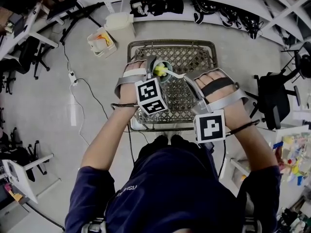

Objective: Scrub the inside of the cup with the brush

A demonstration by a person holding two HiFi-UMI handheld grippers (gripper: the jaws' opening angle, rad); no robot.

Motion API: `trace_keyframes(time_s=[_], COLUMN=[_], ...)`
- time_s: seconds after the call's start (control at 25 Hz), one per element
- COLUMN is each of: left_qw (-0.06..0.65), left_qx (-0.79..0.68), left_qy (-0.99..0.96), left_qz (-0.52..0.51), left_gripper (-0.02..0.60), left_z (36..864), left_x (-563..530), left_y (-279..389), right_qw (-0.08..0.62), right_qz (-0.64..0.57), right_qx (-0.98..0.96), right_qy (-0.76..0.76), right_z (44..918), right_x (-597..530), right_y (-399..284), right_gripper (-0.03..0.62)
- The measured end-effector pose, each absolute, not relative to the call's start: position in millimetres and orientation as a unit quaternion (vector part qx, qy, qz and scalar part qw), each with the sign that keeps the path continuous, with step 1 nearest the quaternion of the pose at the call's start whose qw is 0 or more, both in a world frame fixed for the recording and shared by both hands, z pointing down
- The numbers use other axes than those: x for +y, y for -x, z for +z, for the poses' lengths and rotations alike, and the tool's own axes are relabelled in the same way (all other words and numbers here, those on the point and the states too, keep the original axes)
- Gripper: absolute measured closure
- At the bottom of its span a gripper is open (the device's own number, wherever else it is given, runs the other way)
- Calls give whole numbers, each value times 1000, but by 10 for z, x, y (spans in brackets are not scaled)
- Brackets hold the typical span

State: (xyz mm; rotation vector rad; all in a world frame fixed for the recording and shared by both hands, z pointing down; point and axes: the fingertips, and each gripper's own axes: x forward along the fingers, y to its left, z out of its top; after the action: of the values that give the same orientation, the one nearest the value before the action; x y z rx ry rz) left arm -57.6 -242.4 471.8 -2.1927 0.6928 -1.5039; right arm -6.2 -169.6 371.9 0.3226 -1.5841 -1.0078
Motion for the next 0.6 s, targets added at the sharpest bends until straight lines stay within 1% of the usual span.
trace_keyframes(time_s=[0.24,0.48,0.6], left_qw=[199,187,177], left_qx=[250,254,255], left_qy=[782,782,782], left_qz=[-534,-538,-541], left_gripper=[195,195,195], left_z=[4657,4723,4819], left_x=[-2415,-2412,-2395], left_y=[587,631,660], right_qw=[576,568,561], right_qz=[-413,-403,-392], right_qx=[-689,-700,-708], right_qy=[-155,-158,-175], right_z=[3741,3769,3699], right_x=[-1707,-1514,-1505], right_y=[-18,92,28], right_gripper=[563,563,563])
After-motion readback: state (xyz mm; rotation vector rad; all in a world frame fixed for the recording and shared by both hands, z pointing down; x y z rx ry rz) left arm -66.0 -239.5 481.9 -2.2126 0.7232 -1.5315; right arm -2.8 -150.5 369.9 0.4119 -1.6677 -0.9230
